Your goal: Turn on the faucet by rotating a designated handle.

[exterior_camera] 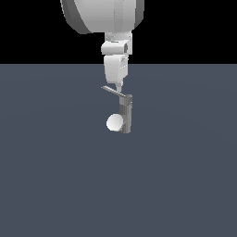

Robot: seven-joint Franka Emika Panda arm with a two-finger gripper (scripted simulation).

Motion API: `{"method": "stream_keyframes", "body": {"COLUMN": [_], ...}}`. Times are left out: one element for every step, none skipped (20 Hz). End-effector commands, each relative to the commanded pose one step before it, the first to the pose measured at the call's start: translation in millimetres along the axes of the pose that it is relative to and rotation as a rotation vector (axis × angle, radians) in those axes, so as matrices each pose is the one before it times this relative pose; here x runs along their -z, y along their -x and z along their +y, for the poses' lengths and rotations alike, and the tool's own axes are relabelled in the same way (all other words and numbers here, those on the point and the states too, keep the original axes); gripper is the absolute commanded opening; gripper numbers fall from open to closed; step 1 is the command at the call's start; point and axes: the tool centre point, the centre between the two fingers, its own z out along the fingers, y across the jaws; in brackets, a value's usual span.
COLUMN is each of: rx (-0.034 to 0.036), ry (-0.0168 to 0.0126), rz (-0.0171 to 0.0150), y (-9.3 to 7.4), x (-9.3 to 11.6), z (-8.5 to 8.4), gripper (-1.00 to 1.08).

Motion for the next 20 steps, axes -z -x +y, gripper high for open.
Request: {"method": "stream_keyframes", "body": {"rx": [0.02949,0.00330,0.00330,0.00330,0.00330,0.00324,0.00330,0.00324,0.00317,0.00324,0.00317,0.00311,0.00317,0.00311,0.00311,0.00304,0.00304,0.00304,0.00304,0.00000], "ry": [0.00551,0.00099,0.00099,0.00099,0.00099,0.00097,0.00099,0.00097,0.00095,0.00097,0.00095,0.00093,0.00095,0.00093,0.00093,0.00091,0.00091,0.00091,0.00090,0.00000], "rz": [-0.00809,-0.00072,-0.00072,-0.00072,-0.00072,-0.00070,-0.00071,-0.00070,-0.00069,-0.00070,-0.00068,-0.00067,-0.00068,-0.00067,-0.00067,-0.00065,-0.00065,-0.00065,-0.00065,0.00000], "y": [20.73,2.44,2.43,2.43,2.43,2.39,2.42,2.38,2.34,2.37,2.33,2.29,2.32,2.28,2.28,2.23,2.23,2.23,2.22,0.00], "x": [-6.45,-0.69,-0.68,-0.68,-0.68,-0.67,-0.68,-0.67,-0.65,-0.66,-0.65,-0.64,-0.65,-0.63,-0.63,-0.62,-0.61,-0.61,-0.60,0.00], "z": [-3.17,-2.17,-2.16,-2.15,-2.13,-2.13,-2.11,-2.10,-2.09,-2.07,-2.06,-2.05,-2.04,-2.03,-2.01,-2.00,-1.99,-1.98,-1.96,0.00], "gripper": [-1.00,-1.00,-1.00,-1.00,-1.00,-1.00,-1.00,-1.00,-1.00,-1.00,-1.00,-1.00,-1.00,-1.00,-1.00,-1.00,-1.00,-1.00,-1.00,-1.00]}}
